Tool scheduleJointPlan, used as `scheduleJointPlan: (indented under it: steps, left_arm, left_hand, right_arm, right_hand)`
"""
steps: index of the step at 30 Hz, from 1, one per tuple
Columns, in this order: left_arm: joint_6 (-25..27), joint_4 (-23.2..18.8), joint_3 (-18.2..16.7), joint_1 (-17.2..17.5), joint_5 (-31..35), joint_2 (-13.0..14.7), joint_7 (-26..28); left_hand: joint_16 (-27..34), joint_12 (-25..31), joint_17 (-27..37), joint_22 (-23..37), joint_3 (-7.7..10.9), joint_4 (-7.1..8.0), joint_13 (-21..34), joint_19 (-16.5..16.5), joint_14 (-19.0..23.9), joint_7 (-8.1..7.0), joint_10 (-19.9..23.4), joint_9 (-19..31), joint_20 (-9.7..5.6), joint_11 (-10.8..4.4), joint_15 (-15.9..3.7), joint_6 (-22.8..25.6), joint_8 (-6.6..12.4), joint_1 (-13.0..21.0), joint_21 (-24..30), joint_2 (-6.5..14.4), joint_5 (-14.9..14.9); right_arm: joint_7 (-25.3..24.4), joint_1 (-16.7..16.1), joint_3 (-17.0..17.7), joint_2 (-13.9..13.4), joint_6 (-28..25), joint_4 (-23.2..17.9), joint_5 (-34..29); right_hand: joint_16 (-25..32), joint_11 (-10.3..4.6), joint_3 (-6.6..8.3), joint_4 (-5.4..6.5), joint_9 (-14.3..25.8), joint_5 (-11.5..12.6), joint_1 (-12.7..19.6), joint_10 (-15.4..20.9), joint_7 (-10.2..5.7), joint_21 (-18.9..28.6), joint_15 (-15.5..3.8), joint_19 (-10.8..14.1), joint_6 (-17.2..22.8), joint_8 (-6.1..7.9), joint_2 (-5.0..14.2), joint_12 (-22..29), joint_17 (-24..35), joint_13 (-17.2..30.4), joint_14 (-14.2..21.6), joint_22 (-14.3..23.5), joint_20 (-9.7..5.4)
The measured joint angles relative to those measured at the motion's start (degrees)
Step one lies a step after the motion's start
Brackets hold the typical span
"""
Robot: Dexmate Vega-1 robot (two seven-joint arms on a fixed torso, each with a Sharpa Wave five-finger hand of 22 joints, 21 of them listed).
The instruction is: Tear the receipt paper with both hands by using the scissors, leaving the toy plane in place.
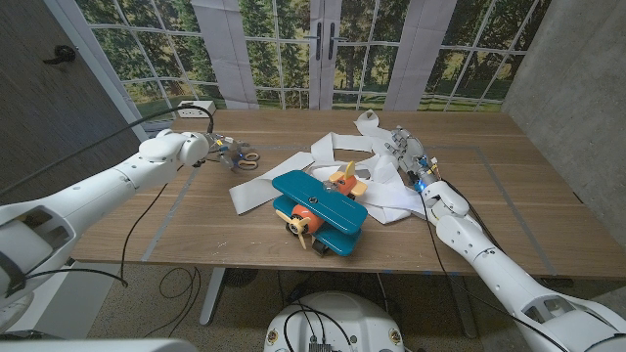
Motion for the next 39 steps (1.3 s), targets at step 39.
scheduleJointPlan:
  steps: [39]
  left_arm:
    - [0.2,-0.6,0.4,0.2,0.9,0.2,-0.7]
  left_hand:
    - [1.4,4.7,1.2,0.0,0.89,0.89,3.4,0.0,5.6,-1.00,9.4,0.0,-0.61,-0.53,-0.31,3.3,1.07,0.7,0.0,-0.1,2.1]
  right_arm:
    - [-1.7,-1.6,0.1,0.3,0.0,-2.0,0.4]
  right_hand:
    - [0.0,0.01,0.91,-0.02,0.0,2.7,0.3,0.0,-0.20,0.0,-0.21,0.0,0.2,0.00,-0.31,0.0,0.0,0.0,0.2,0.2,-0.01]
